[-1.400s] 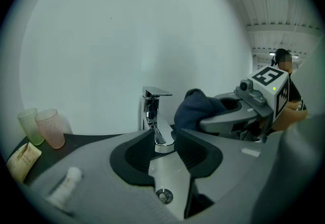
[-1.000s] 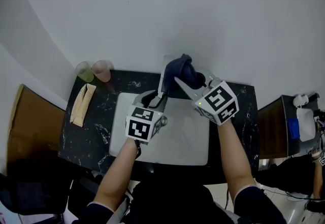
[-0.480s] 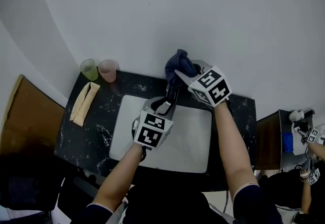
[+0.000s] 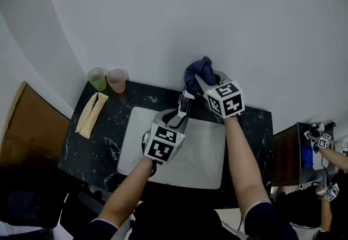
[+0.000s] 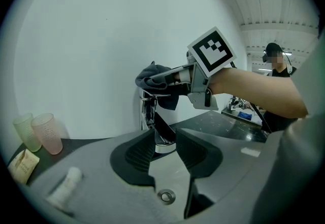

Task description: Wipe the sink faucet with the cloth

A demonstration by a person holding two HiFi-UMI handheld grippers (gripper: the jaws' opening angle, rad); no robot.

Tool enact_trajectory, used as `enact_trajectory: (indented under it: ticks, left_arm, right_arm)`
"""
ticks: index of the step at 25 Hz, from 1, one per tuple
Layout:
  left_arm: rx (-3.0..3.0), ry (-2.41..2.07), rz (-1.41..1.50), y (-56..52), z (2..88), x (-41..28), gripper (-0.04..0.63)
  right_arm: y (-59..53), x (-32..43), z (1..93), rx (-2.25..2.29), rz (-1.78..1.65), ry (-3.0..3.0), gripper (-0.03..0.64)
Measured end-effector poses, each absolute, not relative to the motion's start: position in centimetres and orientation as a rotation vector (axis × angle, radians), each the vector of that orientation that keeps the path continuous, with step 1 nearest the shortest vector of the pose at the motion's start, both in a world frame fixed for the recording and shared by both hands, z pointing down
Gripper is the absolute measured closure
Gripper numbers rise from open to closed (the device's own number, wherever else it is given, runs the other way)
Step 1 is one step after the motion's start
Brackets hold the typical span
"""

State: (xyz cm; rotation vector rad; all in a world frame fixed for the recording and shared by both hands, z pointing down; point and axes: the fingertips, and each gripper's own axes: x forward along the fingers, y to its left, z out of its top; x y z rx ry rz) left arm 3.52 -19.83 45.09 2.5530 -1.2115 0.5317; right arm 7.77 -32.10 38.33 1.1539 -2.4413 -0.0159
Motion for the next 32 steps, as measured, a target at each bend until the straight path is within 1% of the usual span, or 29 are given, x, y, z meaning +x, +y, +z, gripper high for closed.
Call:
enact_trajectory:
  ticks: [4, 13, 21, 26, 32]
  left_arm:
    - [2.551, -1.210, 0.528, -19.8, 45.2, 3.5, 0.460]
    - [2.553, -1.226, 0.528, -19.7, 45.3, 3.8, 0.459]
    - [2.556, -1.249, 0.501, -19.5, 45.3, 3.7, 0.462]
    - [2.536, -1.258, 0.517, -19.5, 45.3, 3.9, 0.462]
    - [2.514, -1.287, 0.546, -19.5, 45.3, 4.0, 0.462]
  right_arm:
    - [-31.4, 9.3, 38.9, 1.226, 0.016, -2.410, 0.545]
    - [-27.1, 10.2, 41.3, 1.196, 0.105, -2.431, 0.545]
    - [-22.3, 6.6, 43.8, 0.935, 0.163, -2.549, 0.545]
    - [-23.0, 5.6, 44.2, 0.856, 0.174, -2.574, 0.545]
    - [-25.5, 5.7, 44.8, 0.882, 0.171, -2.567, 0.545]
